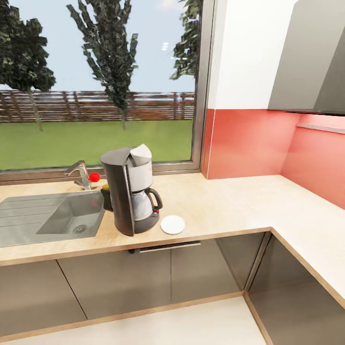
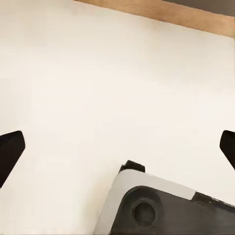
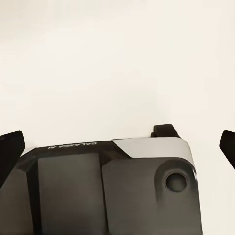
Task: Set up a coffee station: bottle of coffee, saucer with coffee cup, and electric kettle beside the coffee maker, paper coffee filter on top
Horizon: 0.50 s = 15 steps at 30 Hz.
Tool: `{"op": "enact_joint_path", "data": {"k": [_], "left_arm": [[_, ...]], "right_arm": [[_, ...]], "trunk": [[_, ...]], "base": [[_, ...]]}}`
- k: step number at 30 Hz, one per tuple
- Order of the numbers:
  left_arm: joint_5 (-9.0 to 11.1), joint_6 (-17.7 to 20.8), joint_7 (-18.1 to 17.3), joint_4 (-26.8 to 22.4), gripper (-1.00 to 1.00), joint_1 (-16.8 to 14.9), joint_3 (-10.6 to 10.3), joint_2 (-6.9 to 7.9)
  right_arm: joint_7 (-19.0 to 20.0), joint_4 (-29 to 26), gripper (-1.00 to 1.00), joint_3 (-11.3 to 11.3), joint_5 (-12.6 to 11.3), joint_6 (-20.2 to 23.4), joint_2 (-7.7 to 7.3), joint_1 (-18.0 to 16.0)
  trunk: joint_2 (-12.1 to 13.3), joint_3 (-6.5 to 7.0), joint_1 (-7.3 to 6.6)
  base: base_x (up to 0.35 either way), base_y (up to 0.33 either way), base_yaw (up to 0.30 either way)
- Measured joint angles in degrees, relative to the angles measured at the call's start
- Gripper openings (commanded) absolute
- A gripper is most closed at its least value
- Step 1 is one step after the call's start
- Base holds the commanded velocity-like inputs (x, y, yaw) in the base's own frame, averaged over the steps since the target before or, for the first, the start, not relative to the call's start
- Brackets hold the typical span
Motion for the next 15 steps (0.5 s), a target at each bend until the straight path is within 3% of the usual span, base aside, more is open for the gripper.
{"op": "enact_joint_path", "data": {"k": [1,2,4,6,8,15], "left_arm": [[-0.38,-0.01,0.00,0.46,1.00,0.05,-0.45,0.05],[-2.69,0.34,-0.17,3.17,1.00,0.38,-0.67,1.04],[-5.57,1.30,-0.34,4.82,1.00,0.58,-1.41,1.39],[-10.89,5.59,-0.36,5.78,1.00,1.62,-1.81,1.94],[-14.18,9.97,-0.33,6.09,1.00,2.27,-1.93,2.16],[-15.59,12.43,0.26,6.16,1.00,2.56,-1.38,1.51]], "right_arm": [[0.01,0.00,1.00,0.01,0.01,0.00,0.00,0.01],[0.02,-0.02,1.00,-0.04,-0.07,0.00,-0.11,0.04],[0.02,-0.10,1.00,-0.09,-0.20,0.00,-0.18,0.04],[0.05,-0.16,1.00,-0.09,-0.34,0.00,-0.29,0.05],[0.18,-0.17,1.00,-0.05,-0.39,0.05,-0.33,0.05],[0.19,-0.11,1.00,0.07,-0.23,0.21,0.05,0.04]], "trunk": [[0.00,0.00,0.00],[0.00,0.00,0.00],[0.00,0.00,0.00],[0.00,0.00,0.00],[0.00,0.00,0.00],[0.00,0.00,0.00]], "base": [[0.000,0.000,0.000],[0.000,0.000,0.000],[0.000,0.000,0.000],[0.000,0.000,0.000],[0.000,0.000,0.000],[0.000,0.000,-0.020]]}}
